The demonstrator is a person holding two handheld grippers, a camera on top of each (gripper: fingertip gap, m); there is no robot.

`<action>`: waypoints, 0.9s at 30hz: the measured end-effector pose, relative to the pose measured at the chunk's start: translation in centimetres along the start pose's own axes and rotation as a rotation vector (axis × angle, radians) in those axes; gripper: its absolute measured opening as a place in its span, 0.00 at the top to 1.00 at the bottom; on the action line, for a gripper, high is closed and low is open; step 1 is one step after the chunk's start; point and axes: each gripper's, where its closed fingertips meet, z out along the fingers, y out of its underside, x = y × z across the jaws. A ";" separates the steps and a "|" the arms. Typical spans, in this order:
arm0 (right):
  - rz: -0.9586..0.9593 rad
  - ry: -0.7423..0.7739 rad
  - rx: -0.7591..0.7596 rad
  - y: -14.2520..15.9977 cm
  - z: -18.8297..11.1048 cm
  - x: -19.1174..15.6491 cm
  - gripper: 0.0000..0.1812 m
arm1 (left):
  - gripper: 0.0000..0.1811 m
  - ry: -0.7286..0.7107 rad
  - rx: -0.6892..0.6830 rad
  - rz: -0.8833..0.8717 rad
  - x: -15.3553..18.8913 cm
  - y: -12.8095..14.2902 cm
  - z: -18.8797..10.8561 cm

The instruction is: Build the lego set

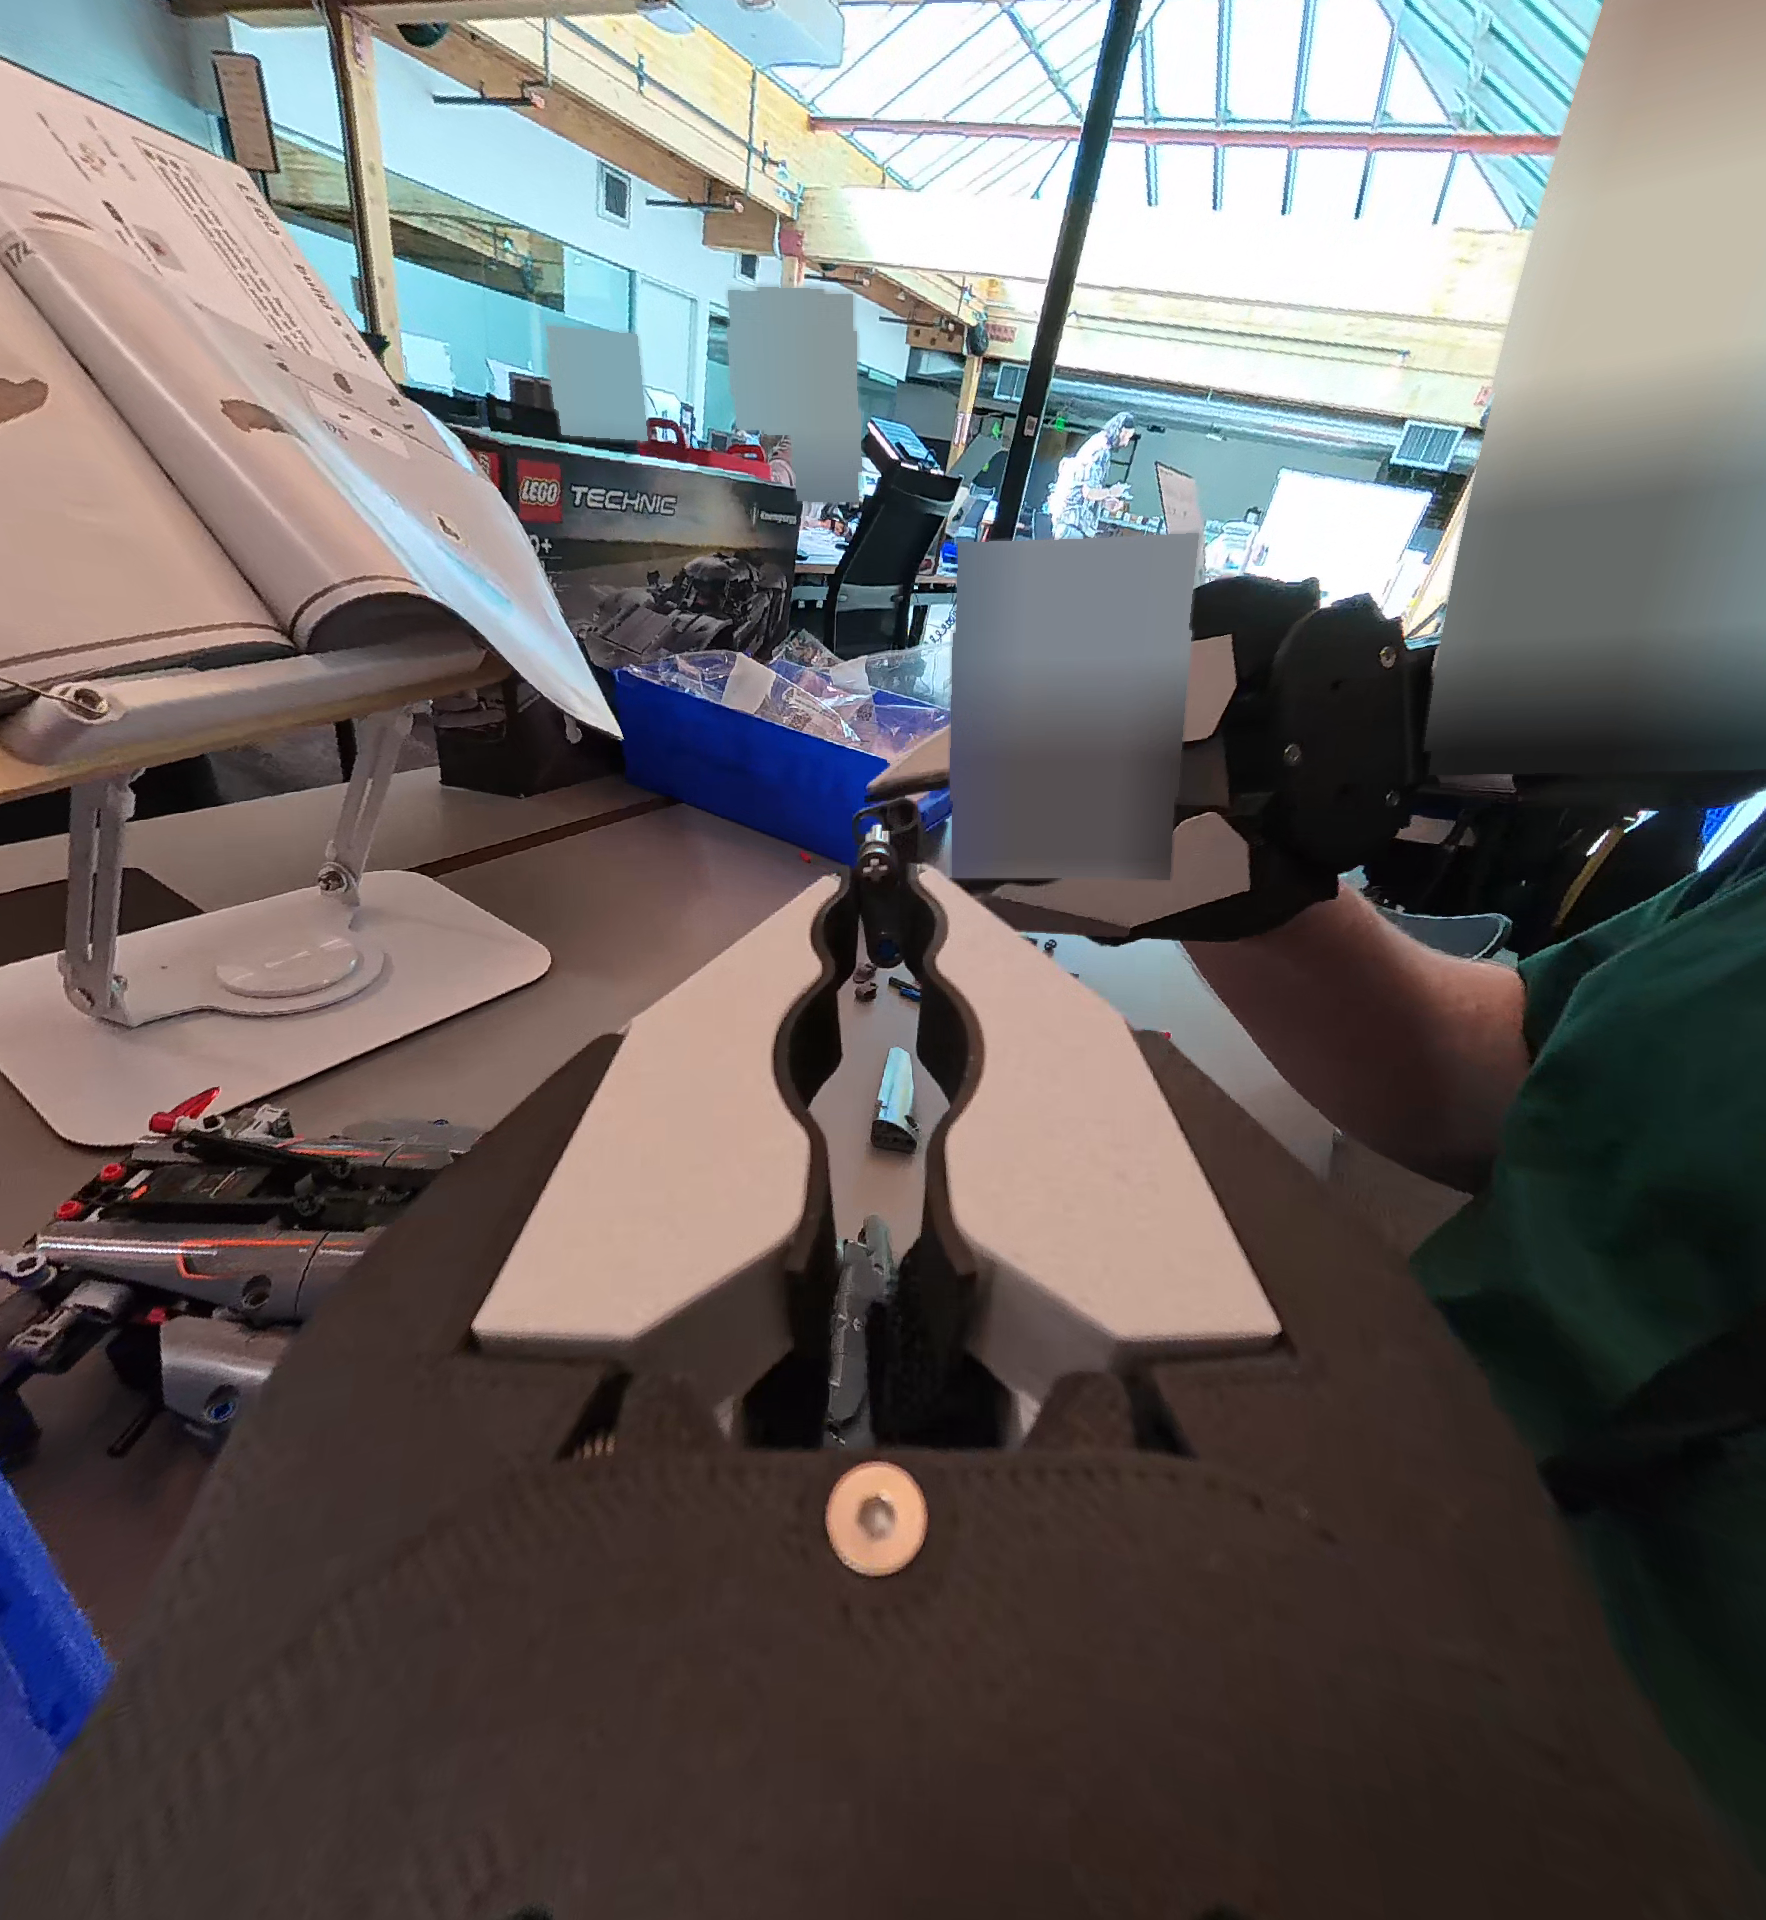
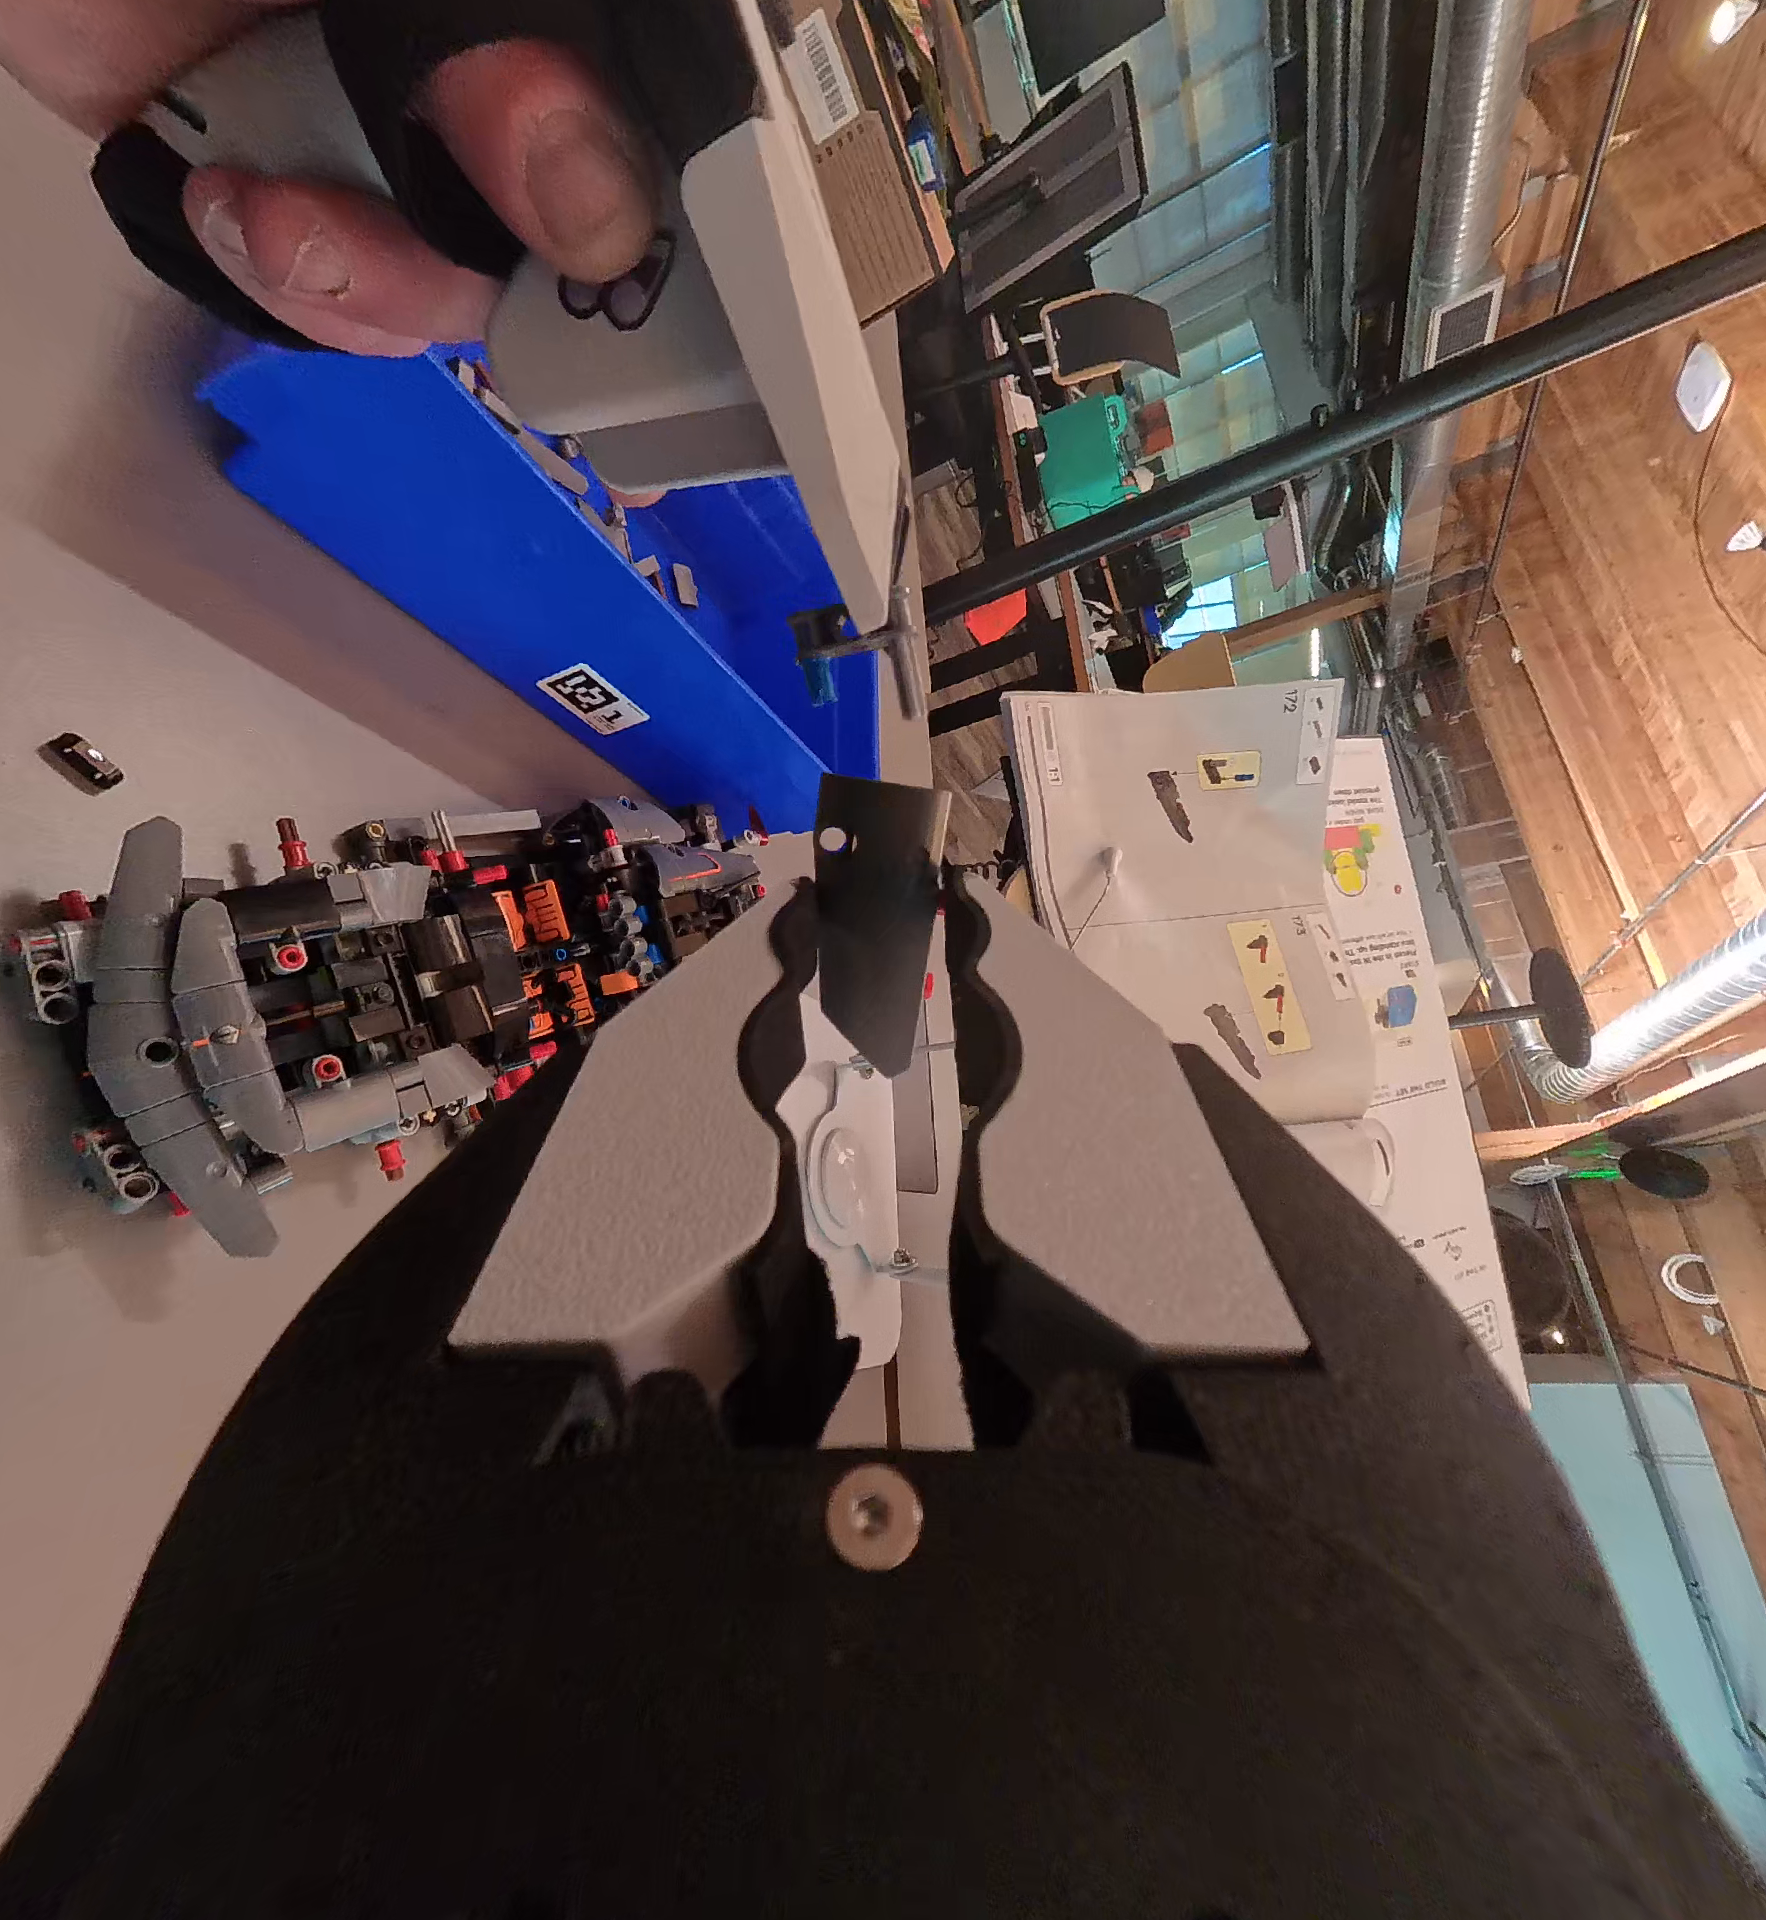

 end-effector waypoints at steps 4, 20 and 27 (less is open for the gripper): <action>-0.002 -0.020 0.007 0.1 0.0 -0.2 0.88 | 0.97 -0.003 -0.025 0.017 0.2 0.0 0.4; 0.017 -0.020 0.043 -0.1 0.0 0.1 0.88 | 0.97 -0.006 -0.069 0.009 -0.2 -0.3 1.0; 0.029 -0.032 0.061 -0.1 0.0 0.3 0.88 | 0.97 0.003 -0.072 -0.028 -0.4 -0.2 1.3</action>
